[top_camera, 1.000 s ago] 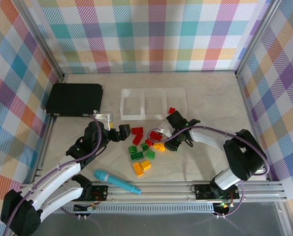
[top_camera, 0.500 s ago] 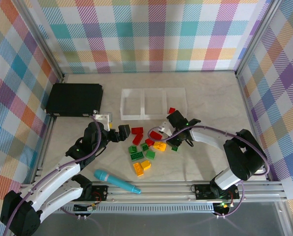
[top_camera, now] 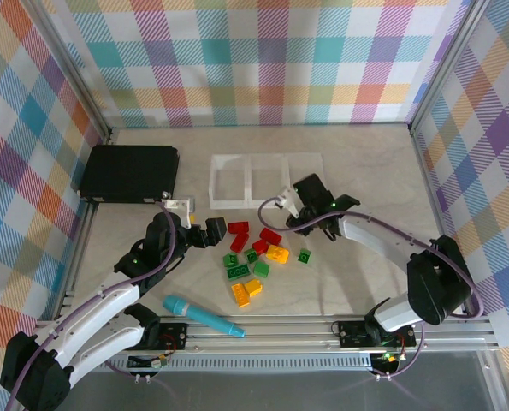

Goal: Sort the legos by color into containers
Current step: Pick up the lego from the center of the table, then place the lego in the container.

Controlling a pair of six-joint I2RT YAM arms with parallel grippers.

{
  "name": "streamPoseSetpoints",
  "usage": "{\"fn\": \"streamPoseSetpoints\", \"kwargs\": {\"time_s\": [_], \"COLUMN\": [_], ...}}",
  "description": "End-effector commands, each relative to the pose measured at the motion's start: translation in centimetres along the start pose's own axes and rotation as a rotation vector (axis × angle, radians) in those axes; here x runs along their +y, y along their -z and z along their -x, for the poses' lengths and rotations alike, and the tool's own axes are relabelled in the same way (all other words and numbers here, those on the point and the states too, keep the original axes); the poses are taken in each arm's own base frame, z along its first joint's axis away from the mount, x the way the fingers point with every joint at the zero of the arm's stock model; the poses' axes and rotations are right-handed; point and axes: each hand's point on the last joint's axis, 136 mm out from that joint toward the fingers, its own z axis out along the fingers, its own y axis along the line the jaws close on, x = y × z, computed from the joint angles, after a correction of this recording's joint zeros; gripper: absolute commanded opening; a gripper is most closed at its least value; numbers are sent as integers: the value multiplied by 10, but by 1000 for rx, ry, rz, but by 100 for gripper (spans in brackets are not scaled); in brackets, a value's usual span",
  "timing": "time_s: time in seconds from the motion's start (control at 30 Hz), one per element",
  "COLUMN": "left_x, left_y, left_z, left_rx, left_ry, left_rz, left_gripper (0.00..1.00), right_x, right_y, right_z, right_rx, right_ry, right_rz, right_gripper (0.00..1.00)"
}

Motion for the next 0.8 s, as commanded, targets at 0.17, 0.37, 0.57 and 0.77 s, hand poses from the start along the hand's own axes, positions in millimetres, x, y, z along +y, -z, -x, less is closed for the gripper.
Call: {"fn": "streamPoseSetpoints", "kwargs": {"time_s": [0.17,0.37,0.57,0.77], "left_x": [-2,-1,3,4], "left_y": [-2,-3,4,8], "left_z": [-3,-5,-4,-3], "left_rx": [6,27,18,6], "left_ry": [-12,-14,-16,-14], "left_rz": [-8,3,21,21], "left_gripper": [100,99,100,100], "right_x": [-28,-39,-42,-45], "right_y": [14,-20,-64,-94], "right_z": [79,122,132,129], "right_rx": [-156,-170,-105,-62], "right_ry": [19,111,192,207], "right_rz": [-41,-23,-3,15], "right_gripper": [31,31,32,32]}}
